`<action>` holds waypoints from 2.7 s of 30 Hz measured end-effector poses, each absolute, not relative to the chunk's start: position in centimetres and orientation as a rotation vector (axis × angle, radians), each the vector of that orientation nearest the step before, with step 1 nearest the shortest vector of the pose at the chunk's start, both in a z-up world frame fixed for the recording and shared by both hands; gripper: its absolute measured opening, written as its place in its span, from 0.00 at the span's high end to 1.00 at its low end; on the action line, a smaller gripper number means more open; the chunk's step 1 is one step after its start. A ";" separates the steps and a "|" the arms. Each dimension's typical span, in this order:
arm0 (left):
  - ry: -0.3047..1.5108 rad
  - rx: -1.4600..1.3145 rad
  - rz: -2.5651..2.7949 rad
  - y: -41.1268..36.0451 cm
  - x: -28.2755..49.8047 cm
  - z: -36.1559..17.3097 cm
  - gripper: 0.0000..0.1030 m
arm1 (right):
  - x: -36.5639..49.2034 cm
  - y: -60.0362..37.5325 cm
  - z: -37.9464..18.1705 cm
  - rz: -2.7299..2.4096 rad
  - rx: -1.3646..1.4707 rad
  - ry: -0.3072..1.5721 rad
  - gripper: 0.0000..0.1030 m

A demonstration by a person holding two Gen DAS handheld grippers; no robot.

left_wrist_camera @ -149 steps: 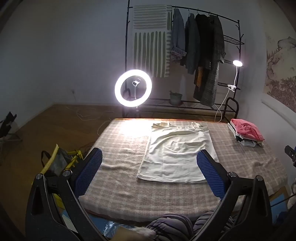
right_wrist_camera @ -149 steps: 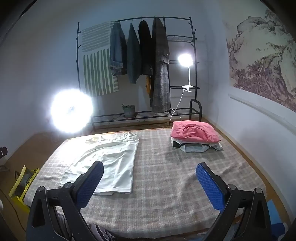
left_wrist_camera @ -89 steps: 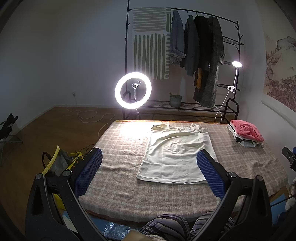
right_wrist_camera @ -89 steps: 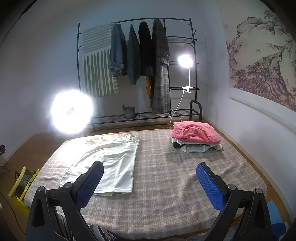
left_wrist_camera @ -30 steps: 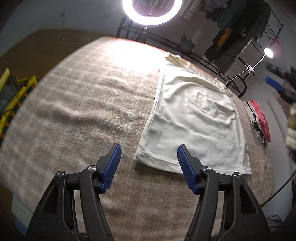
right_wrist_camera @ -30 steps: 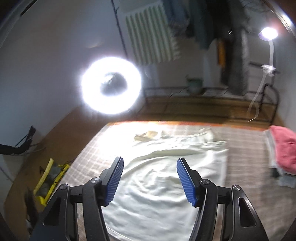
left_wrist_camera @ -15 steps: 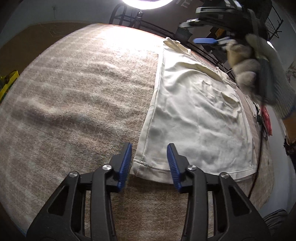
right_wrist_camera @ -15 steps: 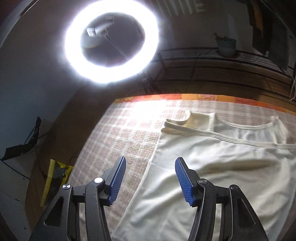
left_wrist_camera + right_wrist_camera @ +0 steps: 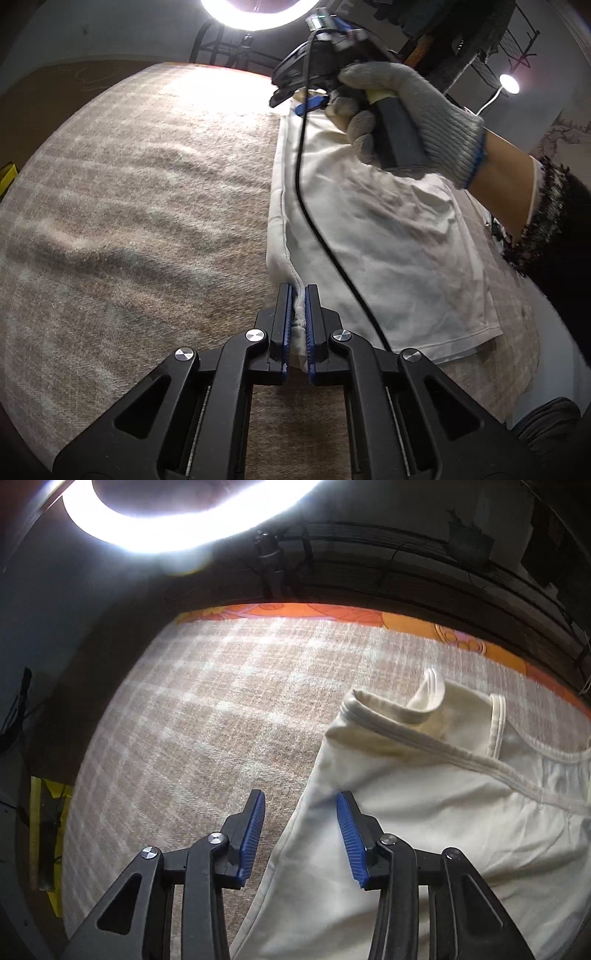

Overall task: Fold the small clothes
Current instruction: 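Grasp the tank top side edge with both grippers and fold it lengthwise over, then open both grippers and release the folded edge, then move both grippers to the opposite side edge of the tank top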

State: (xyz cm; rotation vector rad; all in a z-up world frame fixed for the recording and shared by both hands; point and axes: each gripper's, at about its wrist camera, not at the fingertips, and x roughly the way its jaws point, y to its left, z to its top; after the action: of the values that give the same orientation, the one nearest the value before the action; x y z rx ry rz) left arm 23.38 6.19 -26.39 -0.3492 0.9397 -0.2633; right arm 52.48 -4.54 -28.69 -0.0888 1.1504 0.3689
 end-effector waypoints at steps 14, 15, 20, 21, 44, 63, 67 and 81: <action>0.875 -0.259 -0.377 1.9 22.3 -22.7 0.97 | 52.7 -7.0 -27.0 0.378 -0.153 1.094 1.00; 0.870 -0.252 -0.388 1.7 22.2 -22.5 0.97 | 52.5 -7.6 -26.5 0.385 -0.135 1.081 1.00; 0.860 -0.199 -0.463 -0.7 21.9 -21.2 0.97 | 51.7 -11.6 -24.1 0.410 -0.051 1.018 1.00; 0.868 -0.189 -0.481 -1.5 22.0 -21.2 0.97 | 51.6 -12.6 -23.8 0.415 -0.032 1.008 1.00; 1.069 -0.046 -0.676 -8.6 23.6 -23.8 0.59 | 51.1 -23.5 -26.9 0.240 0.038 1.050 0.71; 0.760 0.002 -0.460 -3.0 21.0 -9.9 0.59 | 33.0 -37.3 -11.4 0.222 0.282 0.759 0.66; 0.712 0.020 -0.472 -5.5 20.0 -8.4 0.59 | 27.6 -39.0 -9.8 0.217 0.320 0.692 0.58; 0.890 0.149 -0.601 -19.6 17.9 -18.0 0.59 | 21.3 -48.4 -15.0 0.195 0.489 0.690 0.55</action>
State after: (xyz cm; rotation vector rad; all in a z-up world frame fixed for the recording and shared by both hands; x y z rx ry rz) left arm 17.94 -19.57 -17.97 0.1494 0.8895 -0.6008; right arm 21.29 -48.41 -14.98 0.4895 0.6903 0.1952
